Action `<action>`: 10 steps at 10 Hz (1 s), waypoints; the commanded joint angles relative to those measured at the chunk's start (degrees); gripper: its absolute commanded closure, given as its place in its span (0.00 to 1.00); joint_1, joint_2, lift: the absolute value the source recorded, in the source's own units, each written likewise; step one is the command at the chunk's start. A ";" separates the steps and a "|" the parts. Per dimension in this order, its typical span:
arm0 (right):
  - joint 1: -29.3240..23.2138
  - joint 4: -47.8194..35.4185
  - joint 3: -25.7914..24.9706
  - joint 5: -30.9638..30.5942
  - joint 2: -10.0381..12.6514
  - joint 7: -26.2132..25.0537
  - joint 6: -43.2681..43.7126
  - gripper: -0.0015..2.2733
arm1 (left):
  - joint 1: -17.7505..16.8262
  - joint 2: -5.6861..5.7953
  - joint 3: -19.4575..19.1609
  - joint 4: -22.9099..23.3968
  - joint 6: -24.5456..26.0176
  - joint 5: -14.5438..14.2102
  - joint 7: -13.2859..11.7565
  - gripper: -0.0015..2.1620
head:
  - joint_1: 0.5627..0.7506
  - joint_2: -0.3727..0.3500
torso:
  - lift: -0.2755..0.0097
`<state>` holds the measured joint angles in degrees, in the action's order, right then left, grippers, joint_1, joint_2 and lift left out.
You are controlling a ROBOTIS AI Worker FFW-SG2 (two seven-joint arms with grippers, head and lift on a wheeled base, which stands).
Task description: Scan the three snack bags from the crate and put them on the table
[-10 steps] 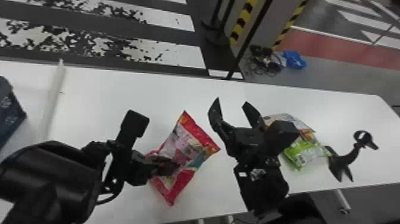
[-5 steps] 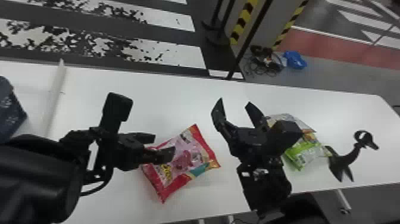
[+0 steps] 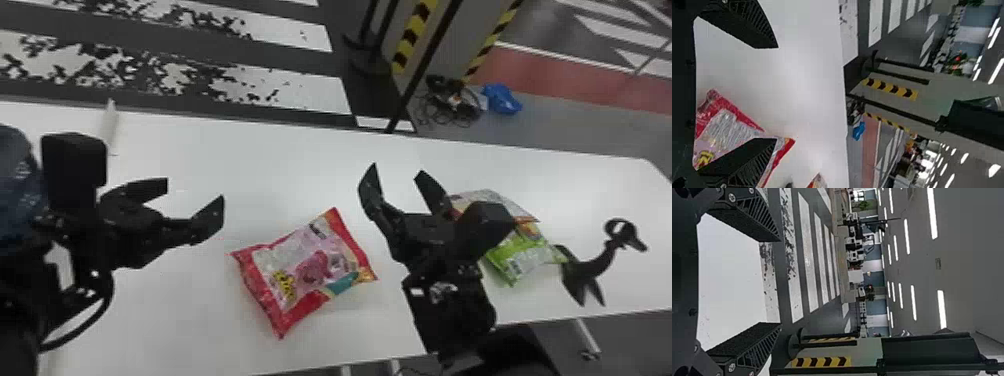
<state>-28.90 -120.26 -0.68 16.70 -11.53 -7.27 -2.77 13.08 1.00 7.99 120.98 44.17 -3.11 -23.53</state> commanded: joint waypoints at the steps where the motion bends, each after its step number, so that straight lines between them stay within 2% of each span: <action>1: -0.28 0.03 0.51 0.62 0.01 0.67 0.00 0.06 | 5.47 0.32 -4.56 3.82 -9.40 -0.15 2.61 0.01 | 0.70 0.15 | 0.64; 3: -0.72 -0.15 1.91 0.62 0.01 0.76 0.00 0.06 | 11.97 0.32 -9.66 7.42 -19.07 -1.90 6.22 0.01 | 0.70 0.26 | 0.64; 5: -2.83 -1.11 4.02 0.62 0.36 1.46 -0.35 0.04 | 17.33 0.32 -12.29 8.39 -26.80 -3.49 8.06 0.01 | 0.70 0.39 | 0.64; 7: -5.46 -2.26 6.22 1.23 1.33 2.52 -1.06 0.05 | 21.02 0.23 -13.43 8.83 -28.03 -4.45 8.68 0.01 | 0.70 0.47 | 0.64; 8: -7.22 -3.05 5.96 3.96 1.68 4.63 -3.17 0.05 | 23.13 0.15 -13.43 8.92 -30.49 -5.16 8.59 0.01 | 0.70 0.52 | 0.64; 10: -9.68 -3.40 4.81 8.00 1.77 9.90 -6.51 0.06 | 24.98 -0.03 -13.43 7.16 -33.30 -6.74 8.59 0.01 | 0.70 0.58 | 0.64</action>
<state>-37.86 -123.49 4.42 23.86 -9.79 2.55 -8.09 37.53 0.95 -5.38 128.86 12.00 -9.22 -14.92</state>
